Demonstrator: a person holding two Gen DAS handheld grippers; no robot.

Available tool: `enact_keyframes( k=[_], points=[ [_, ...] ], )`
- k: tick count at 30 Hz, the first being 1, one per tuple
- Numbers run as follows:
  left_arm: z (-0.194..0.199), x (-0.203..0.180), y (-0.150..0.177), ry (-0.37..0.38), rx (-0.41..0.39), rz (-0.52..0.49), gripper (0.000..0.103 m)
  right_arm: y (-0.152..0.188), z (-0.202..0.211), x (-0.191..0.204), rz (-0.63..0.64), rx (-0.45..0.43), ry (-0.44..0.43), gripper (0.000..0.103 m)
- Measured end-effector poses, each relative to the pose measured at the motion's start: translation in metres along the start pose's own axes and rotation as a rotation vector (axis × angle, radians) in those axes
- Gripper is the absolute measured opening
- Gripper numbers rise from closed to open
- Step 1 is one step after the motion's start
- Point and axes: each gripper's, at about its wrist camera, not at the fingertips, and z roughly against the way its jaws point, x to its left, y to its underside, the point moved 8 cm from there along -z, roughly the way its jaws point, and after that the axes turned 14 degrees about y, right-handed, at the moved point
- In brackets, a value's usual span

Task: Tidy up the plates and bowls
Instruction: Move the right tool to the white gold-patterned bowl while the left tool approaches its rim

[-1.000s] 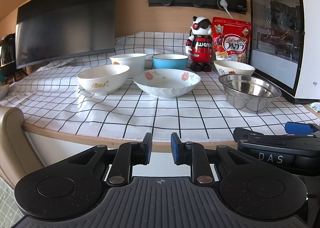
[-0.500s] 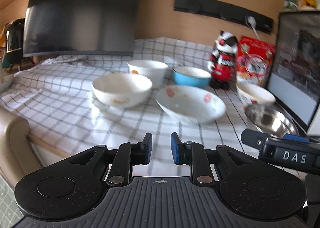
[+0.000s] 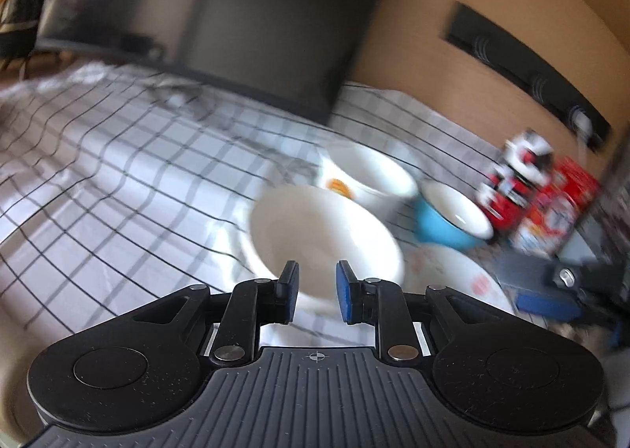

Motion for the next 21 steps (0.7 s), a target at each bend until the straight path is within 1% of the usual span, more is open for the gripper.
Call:
enact_keyframes(
  k=[2, 4, 5, 7, 9, 11, 13, 14, 15, 16, 17, 18, 19, 21],
  points=[
    [-0.007, 0.021, -0.015, 0.006, 0.006, 0.065, 0.023, -0.006, -0.017, 0.016, 0.020, 0.083, -0.018, 0.103],
    [-0.016, 0.037, -0.028, 0.026, 0.015, 0.105, 0.023, -0.011, -0.032, 0.030, 0.029, 0.128, -0.057, 0.103],
    [-0.021, 0.043, -0.033, 0.019, 0.026, 0.113, 0.023, -0.011, -0.040, 0.033, 0.034, 0.144, -0.065, 0.103],
    [-0.034, 0.053, -0.036, 0.002, 0.078, 0.132, 0.023, -0.016, -0.054, 0.039, 0.043, 0.181, -0.074, 0.103],
    [-0.047, 0.062, -0.035, 0.011, 0.143, 0.187, 0.023, -0.024, -0.065, 0.044, 0.074, 0.195, -0.076, 0.103],
    [-0.056, 0.069, -0.031, 0.035, 0.180, 0.245, 0.023, -0.032, -0.072, 0.047, 0.138, 0.199, -0.066, 0.103],
    [-0.062, 0.074, -0.032, 0.077, 0.163, 0.301, 0.023, -0.042, -0.081, 0.049, 0.212, 0.193, -0.053, 0.103],
    [-0.063, 0.076, -0.033, 0.080, 0.154, 0.314, 0.023, -0.047, -0.085, 0.050, 0.256, 0.190, -0.060, 0.103],
    [-0.064, 0.078, -0.034, 0.065, 0.147, 0.321, 0.023, -0.052, -0.090, 0.050, 0.298, 0.192, -0.065, 0.103],
    [-0.062, 0.082, -0.035, 0.025, 0.142, 0.341, 0.023, -0.055, -0.095, 0.050, 0.345, 0.191, -0.057, 0.103],
    [-0.061, 0.086, -0.036, 0.001, 0.136, 0.365, 0.023, -0.058, -0.099, 0.049, 0.383, 0.188, -0.042, 0.103],
    [-0.059, 0.087, -0.036, -0.006, 0.128, 0.384, 0.023, -0.060, -0.103, 0.048, 0.414, 0.186, -0.040, 0.103],
    [-0.058, 0.087, -0.037, -0.013, 0.131, 0.383, 0.023, -0.062, -0.107, 0.047, 0.455, 0.182, -0.044, 0.103],
    [-0.057, 0.088, -0.039, -0.071, 0.149, 0.343, 0.023, -0.064, -0.117, 0.045, 0.515, 0.178, -0.043, 0.103]
  ],
)
